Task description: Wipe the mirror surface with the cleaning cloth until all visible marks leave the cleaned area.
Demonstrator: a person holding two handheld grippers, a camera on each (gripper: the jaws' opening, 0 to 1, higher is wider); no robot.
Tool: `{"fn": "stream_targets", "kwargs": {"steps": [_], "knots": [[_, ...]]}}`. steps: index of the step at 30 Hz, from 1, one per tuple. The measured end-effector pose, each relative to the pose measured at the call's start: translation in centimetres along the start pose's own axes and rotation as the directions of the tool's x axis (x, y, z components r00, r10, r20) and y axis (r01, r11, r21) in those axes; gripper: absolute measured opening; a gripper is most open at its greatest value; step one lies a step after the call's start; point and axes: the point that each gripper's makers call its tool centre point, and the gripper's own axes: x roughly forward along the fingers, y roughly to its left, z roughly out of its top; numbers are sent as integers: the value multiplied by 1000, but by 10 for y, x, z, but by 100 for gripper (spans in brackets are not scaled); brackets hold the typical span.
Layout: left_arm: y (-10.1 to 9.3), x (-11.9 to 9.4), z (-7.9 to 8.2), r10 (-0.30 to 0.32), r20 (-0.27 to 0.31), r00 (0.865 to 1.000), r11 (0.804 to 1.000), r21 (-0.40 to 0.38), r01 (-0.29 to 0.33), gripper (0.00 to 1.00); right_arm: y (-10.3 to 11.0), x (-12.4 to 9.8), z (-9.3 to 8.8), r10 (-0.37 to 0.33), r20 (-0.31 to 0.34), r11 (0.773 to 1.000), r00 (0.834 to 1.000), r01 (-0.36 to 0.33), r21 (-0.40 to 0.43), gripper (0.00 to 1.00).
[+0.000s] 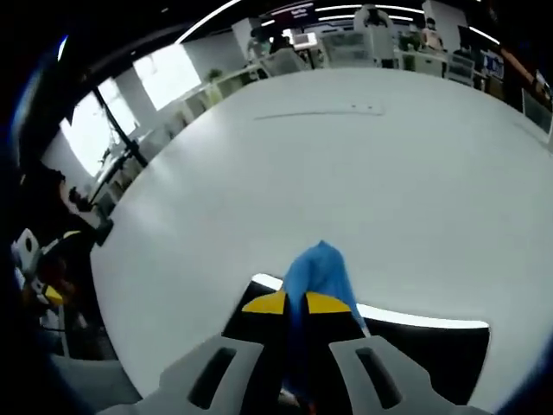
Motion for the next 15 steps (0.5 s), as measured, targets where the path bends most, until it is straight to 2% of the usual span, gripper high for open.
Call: {"fn": "stream_targets", "kwargs": {"steps": [7, 15], "knots": [[10, -1, 8, 34, 22, 999, 999, -28, -33, 99, 10, 9, 7, 7, -1, 1000, 1000, -7, 15, 1], [0, -1, 14, 28, 27, 999, 999, -24, -27, 99, 10, 9, 7, -16, -15, 1000, 1000, 16, 6, 1]]}}
